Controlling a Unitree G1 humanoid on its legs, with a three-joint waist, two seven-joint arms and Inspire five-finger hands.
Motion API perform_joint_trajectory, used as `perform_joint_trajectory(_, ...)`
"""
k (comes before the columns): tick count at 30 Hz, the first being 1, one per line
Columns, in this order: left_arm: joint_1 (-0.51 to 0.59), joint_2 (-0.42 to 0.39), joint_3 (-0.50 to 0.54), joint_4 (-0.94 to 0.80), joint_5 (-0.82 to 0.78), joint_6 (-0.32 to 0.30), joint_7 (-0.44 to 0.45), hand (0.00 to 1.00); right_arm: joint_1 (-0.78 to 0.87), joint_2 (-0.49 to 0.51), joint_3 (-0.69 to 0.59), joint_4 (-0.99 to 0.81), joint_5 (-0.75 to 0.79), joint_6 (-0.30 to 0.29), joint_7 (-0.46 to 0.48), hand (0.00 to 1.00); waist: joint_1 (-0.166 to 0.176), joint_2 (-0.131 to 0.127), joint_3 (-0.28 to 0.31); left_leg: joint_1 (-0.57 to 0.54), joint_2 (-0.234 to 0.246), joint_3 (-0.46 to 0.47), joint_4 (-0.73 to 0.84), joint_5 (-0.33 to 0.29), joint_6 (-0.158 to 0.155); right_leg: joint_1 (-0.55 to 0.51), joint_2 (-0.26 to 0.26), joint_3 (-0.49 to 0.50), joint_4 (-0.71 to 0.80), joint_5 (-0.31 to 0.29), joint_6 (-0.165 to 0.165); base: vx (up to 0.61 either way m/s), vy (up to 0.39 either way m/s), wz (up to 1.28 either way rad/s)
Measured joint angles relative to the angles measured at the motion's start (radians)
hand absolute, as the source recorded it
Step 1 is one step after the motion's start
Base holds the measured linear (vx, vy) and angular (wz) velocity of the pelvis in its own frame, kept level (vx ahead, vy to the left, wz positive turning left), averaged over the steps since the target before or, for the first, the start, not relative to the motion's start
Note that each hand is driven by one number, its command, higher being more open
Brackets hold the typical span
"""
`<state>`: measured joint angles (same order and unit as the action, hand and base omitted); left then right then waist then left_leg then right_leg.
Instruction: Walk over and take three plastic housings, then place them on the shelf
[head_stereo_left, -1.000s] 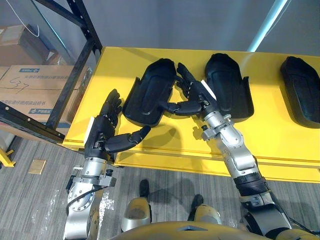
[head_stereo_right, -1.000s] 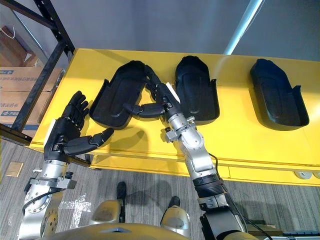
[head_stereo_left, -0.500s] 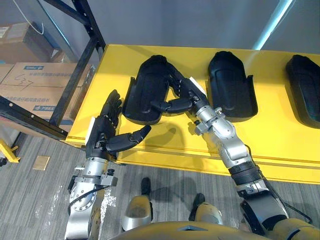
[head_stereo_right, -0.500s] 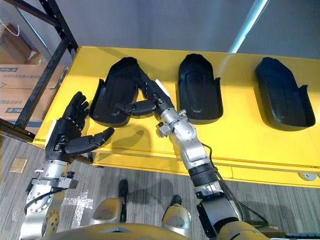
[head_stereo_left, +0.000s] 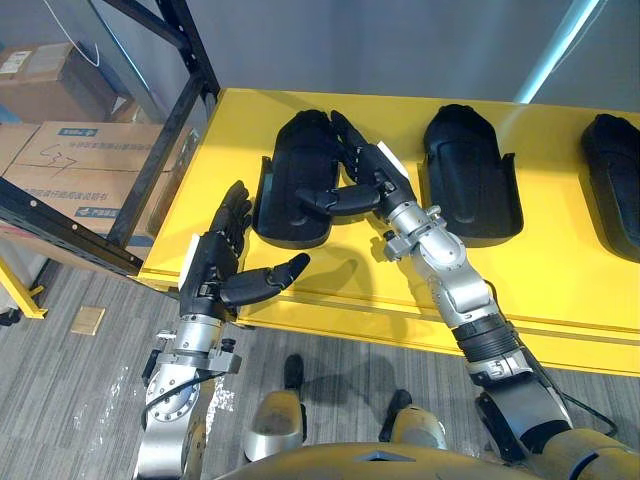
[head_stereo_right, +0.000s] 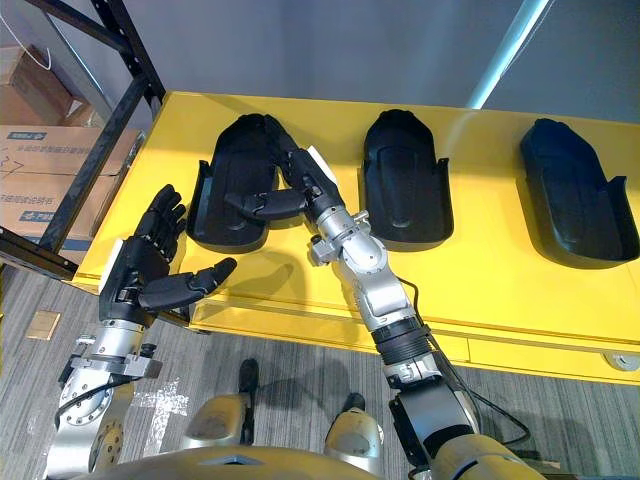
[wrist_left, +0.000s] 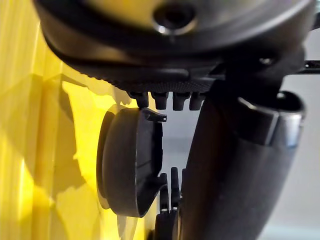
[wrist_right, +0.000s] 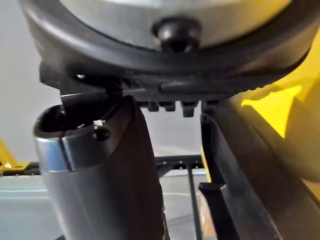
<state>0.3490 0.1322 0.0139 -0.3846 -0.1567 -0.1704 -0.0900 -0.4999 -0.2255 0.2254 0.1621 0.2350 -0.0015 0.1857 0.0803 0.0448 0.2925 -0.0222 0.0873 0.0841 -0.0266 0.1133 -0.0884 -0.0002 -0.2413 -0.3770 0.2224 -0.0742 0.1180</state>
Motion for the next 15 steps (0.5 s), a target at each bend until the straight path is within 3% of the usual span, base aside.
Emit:
perform_joint_trajectory(3,-0.004,0.0,0.001,0.0,0.074,0.0,0.049,1.0,0.026,0.004,-0.019,-0.065,-0.039,0.0,-0.037,1.0,-0.002,0.001,0.0,0.001,0.002,0.006,-0.001,0.0,0.0,0.0,0.003,0.006,-0.008,0.003,0.003,-0.01,-0.016,-0.06)
perform_joint_trajectory(7,-0.004,0.001,0.03,-0.021,0.187,0.0,0.151,1.0,0.144,0.011,-0.069,-0.354,-0.075,-0.013,-0.125,1.0,-0.004,0.0,-0.003,0.007,0.01,0.037,-0.001,-0.007,-0.001,0.0,0.018,0.033,-0.044,0.023,0.006,0.02,-0.011,-0.22)
perform_joint_trajectory(11,-0.004,0.001,0.112,-0.042,0.286,0.0,0.251,1.0,0.265,0.03,-0.17,-0.547,-0.07,-0.103,-0.259,1.0,-0.031,-0.002,-0.018,0.016,0.011,0.062,-0.003,-0.017,-0.001,0.004,0.024,0.057,-0.071,0.036,0.009,0.03,-0.001,-0.19)
perform_joint_trajectory(15,-0.006,0.001,0.173,-0.047,0.37,0.016,0.338,1.0,0.341,0.033,-0.288,-0.575,-0.07,-0.194,-0.392,1.0,-0.038,-0.002,-0.04,0.038,0.013,0.087,-0.015,-0.024,-0.002,0.021,0.032,0.077,-0.105,0.051,0.012,0.02,0.003,-0.17)
